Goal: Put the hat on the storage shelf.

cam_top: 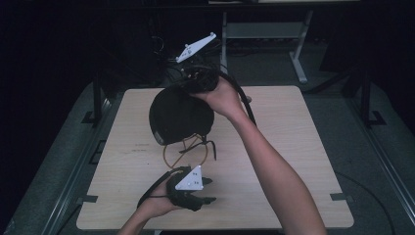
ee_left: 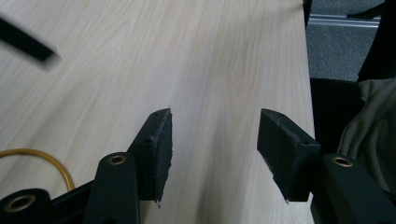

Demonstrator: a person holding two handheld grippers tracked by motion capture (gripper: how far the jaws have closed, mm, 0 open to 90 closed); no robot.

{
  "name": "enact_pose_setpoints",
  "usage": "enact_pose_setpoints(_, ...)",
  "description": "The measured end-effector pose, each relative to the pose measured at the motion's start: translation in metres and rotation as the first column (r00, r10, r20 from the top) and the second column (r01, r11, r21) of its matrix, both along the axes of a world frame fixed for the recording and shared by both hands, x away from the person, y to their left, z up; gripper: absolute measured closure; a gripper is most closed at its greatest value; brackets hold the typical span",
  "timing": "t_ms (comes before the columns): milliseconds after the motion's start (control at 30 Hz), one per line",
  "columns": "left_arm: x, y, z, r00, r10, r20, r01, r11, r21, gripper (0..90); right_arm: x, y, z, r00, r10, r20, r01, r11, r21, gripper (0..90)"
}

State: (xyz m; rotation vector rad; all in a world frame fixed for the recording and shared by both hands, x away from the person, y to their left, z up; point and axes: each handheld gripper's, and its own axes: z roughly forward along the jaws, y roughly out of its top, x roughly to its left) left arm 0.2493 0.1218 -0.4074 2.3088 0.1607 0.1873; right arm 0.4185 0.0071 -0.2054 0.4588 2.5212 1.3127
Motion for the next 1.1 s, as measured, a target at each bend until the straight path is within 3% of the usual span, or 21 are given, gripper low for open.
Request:
enact_pose_setpoints(233,0.000,0.000,-0.001,1.0000,-0.004,0.000,0.004,1.0000,0.006,45.5,0.009,0.015,-0.017,0.9981,0.004,-0.062,-0.005,1.000,-0.005,74.4)
enact_pose_setpoints(433,0.001,0.001,-0.001,1.0000,0.000,0.001,0.000,1.0000,0.003,45.6,0.006,0.011,-0.020,0.9978,0.014,-0.064,-0.013,1.000,0.009,72.2)
enact_pose_setpoints(533,0.000,0.001,-0.002,1.0000,0.000,0.000,0.000,1.0000,0.002,45.5,0.003,0.003,-0.017,0.9980,0.010,-0.063,-0.007,0.999,0.045,69.2)
enact_pose_setpoints(733,0.001,0.002,-0.003,0.9999,0.012,-0.010,-0.012,0.9999,-0.001,45.3,-0.002,-0.016,-0.017,0.9975,0.015,-0.068,-0.010,0.998,0.068,63.6)
enact_pose_setpoints(1100,0.005,0.006,-0.007,0.9983,0.053,-0.026,-0.053,0.9984,-0.018,43.0,-0.009,-0.060,-0.028,0.9941,-0.014,-0.108,0.025,0.995,0.101,52.8)
